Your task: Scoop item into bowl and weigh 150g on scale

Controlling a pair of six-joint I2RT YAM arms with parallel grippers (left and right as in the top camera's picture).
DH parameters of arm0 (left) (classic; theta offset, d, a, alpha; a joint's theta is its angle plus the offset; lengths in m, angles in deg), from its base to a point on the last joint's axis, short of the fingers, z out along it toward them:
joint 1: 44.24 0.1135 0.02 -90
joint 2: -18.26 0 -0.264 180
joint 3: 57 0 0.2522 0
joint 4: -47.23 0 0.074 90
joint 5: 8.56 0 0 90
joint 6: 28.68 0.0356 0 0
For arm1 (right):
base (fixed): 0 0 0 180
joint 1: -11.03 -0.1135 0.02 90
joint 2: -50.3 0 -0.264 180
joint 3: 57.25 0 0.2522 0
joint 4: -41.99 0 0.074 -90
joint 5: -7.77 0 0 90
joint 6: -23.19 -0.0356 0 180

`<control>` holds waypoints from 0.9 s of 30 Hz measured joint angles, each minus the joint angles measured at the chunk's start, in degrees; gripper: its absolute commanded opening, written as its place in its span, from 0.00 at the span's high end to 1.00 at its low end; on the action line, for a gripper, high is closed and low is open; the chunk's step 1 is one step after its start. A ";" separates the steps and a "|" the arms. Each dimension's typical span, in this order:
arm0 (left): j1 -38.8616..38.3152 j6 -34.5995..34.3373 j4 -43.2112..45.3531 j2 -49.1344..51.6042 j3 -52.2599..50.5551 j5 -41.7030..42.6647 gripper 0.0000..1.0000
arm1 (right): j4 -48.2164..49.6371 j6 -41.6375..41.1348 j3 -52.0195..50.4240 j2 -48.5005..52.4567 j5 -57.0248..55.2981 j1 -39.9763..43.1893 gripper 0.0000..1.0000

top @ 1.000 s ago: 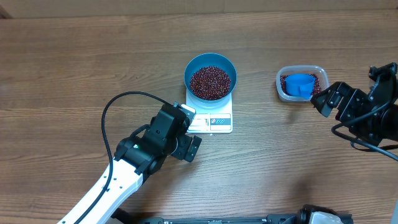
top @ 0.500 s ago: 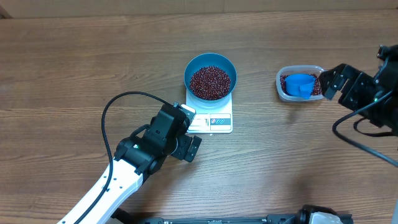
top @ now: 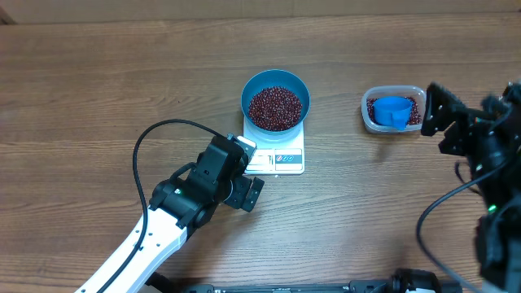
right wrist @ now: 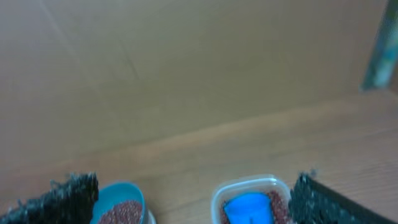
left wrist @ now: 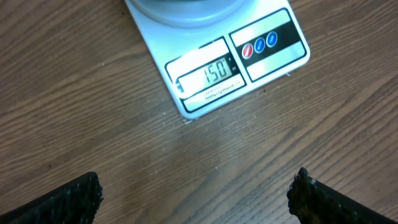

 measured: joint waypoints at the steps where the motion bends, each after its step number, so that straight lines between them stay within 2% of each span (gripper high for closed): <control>1: 0.00 -0.02 -0.07 0.00 0.00 -0.02 0.01 | 3.06 0.02 -4.55 -2.78 0.22 -0.35 0.00; 7: 0.00 -0.02 -0.04 0.00 0.02 0.00 0.01 | 18.05 0.04 -24.35 -15.50 0.42 -1.36 0.00; 11: 0.00 0.00 -0.04 0.00 0.02 0.00 0.00 | 28.00 0.09 -39.39 -23.91 0.28 -5.38 0.00; 15: 0.00 -0.02 -0.04 0.00 0.04 0.00 0.01 | 36.79 0.09 -48.52 -28.48 0.13 -7.37 0.00; 27: 0.00 0.00 -0.07 0.00 0.04 0.00 0.00 | 37.44 0.22 -57.61 -35.91 -1.44 -9.44 0.00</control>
